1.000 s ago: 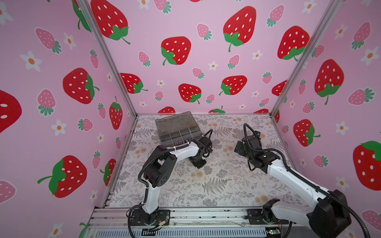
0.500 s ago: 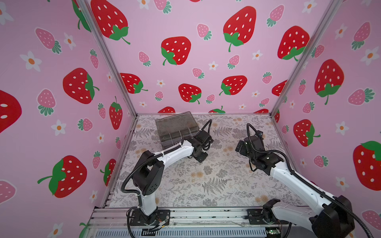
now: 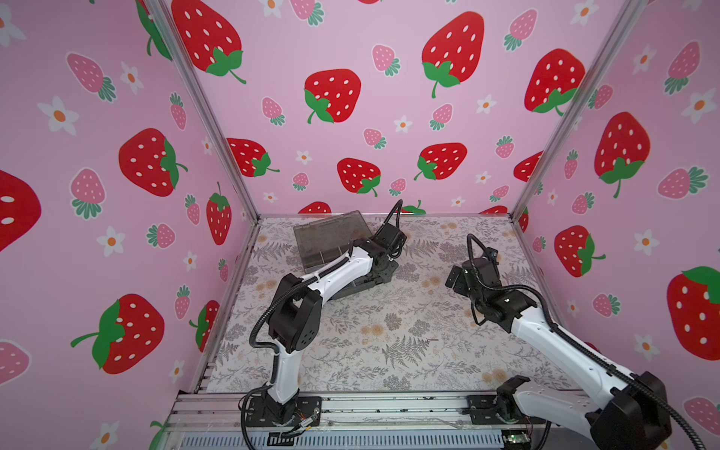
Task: Sort the screws and nuts into containers
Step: Place the screw into the container.
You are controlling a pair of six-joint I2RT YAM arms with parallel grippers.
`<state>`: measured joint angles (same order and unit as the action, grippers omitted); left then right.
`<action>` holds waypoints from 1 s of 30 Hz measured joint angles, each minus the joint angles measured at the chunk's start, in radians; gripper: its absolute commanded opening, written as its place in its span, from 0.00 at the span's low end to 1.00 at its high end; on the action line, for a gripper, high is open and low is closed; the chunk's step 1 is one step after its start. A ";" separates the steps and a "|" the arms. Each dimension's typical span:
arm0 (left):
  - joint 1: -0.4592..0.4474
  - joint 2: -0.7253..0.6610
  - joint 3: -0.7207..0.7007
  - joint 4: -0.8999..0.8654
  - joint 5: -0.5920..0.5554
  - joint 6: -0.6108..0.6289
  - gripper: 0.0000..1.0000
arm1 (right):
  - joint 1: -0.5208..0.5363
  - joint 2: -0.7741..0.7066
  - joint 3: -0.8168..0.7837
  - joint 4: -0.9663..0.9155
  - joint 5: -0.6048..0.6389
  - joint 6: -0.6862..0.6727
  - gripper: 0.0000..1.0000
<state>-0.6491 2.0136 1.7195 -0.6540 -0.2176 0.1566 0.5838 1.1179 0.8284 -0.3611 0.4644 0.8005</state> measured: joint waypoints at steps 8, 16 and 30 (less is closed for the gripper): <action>0.084 0.106 0.154 -0.001 0.001 0.031 0.00 | 0.000 -0.004 -0.001 0.003 0.000 0.000 1.00; 0.126 0.198 0.204 -0.002 0.030 0.050 0.00 | 0.000 -0.004 -0.001 0.009 -0.001 0.000 1.00; 0.135 0.274 0.249 -0.010 0.043 0.076 0.30 | 0.000 -0.004 -0.001 0.008 -0.002 -0.001 1.00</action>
<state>-0.5140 2.2879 1.9682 -0.6640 -0.1741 0.2329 0.5838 1.1141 0.8272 -0.3527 0.4629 0.7998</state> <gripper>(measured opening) 0.256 0.996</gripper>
